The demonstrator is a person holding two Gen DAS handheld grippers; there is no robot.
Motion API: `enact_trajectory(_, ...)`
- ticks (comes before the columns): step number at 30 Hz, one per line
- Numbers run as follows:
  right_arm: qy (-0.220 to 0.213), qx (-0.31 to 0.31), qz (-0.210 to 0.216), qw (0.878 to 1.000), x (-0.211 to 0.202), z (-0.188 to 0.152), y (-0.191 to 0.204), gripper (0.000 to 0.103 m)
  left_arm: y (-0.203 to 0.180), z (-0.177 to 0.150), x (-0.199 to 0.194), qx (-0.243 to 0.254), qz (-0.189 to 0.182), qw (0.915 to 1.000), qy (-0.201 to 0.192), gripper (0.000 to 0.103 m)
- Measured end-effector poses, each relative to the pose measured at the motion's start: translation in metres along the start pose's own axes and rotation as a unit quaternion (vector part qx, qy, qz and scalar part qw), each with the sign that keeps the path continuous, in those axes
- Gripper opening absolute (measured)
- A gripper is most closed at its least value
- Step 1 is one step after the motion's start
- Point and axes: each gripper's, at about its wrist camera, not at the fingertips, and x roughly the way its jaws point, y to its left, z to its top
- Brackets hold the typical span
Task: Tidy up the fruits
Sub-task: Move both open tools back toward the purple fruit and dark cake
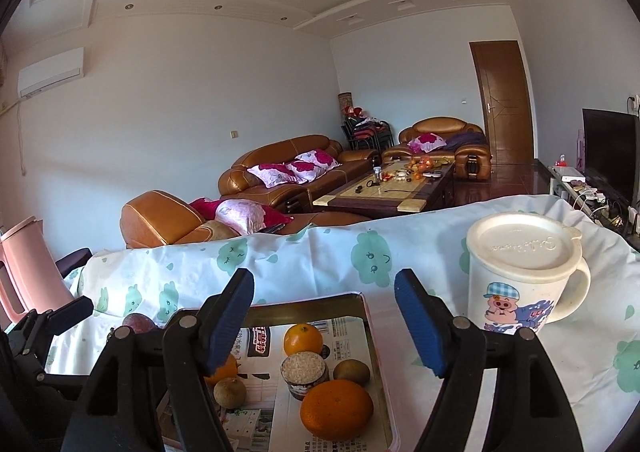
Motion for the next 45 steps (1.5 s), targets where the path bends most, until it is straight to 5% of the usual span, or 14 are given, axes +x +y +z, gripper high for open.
enact_trajectory(22,0.022,0.017,-0.017,0.999,-0.022,-0.025,0.035,0.075,0.041,-0.02,-0.009,0.026,0.035,0.999,0.006,0.103)
enact_trajectory(32,0.035,-0.021,0.007,0.999,-0.019,-0.035,0.088,0.075,0.113,-0.028,-0.002,-0.004,0.077,0.9967,0.026,0.103)
enact_trajectory(45,0.096,-0.094,0.044,0.99,0.024,-0.047,0.183,0.074,0.216,-0.041,0.013,-0.047,0.182,0.9804,0.058,0.103)
